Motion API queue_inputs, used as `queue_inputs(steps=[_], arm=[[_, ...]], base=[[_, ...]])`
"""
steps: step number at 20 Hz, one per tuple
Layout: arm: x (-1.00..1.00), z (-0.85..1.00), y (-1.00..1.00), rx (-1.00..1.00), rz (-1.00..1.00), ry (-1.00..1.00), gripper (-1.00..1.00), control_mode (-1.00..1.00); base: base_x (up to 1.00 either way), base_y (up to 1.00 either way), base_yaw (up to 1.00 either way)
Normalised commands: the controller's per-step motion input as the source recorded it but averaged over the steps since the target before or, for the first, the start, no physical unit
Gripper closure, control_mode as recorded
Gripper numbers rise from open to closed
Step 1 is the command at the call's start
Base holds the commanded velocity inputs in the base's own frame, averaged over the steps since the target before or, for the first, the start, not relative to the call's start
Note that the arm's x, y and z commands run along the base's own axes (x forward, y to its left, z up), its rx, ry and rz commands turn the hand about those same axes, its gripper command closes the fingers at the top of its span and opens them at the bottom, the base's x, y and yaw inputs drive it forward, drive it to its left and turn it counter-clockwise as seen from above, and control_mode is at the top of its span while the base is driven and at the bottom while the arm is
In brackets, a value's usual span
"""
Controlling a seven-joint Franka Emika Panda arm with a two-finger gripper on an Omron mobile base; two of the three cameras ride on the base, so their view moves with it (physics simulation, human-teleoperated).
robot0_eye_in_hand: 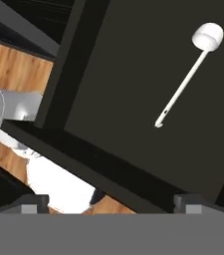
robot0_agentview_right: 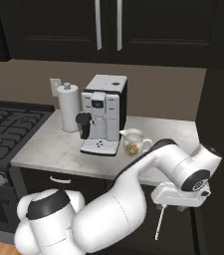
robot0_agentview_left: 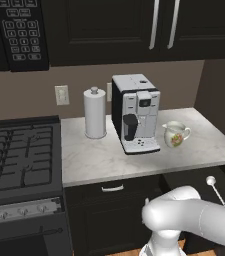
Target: Pick the ladle from the drawer and place it on the counter.
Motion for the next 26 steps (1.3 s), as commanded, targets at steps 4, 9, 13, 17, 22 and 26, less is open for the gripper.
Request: queue_inputs(steps=[4,9,13,17,22,26], arm=[[0.58,-0.66,0.0,0.02,-0.07,0.0,-1.0,-1.0],[0.32,-0.81,0.11,0.0,-0.07,0.0,-1.0,-1.0],[0.09,-0.82,0.14,0.0,-0.05,0.0,-1.0,-1.0],[0.11,-0.73,0.13,0.0,-0.04,0.0,-1.0,-1.0],[0.24,-0.61,0.14,0.0,-0.04,0.0,-1.0,-1.0],[0.26,-0.63,0.01,0.0,-0.02,0.0,-1.0,-1.0]], base=[[0.0,0.0,0.0],[0.0,0.0,0.0],[0.0,0.0,0.0],[0.0,0.0,0.0],[0.0,0.0,0.0],[0.0,0.0,0.0]])
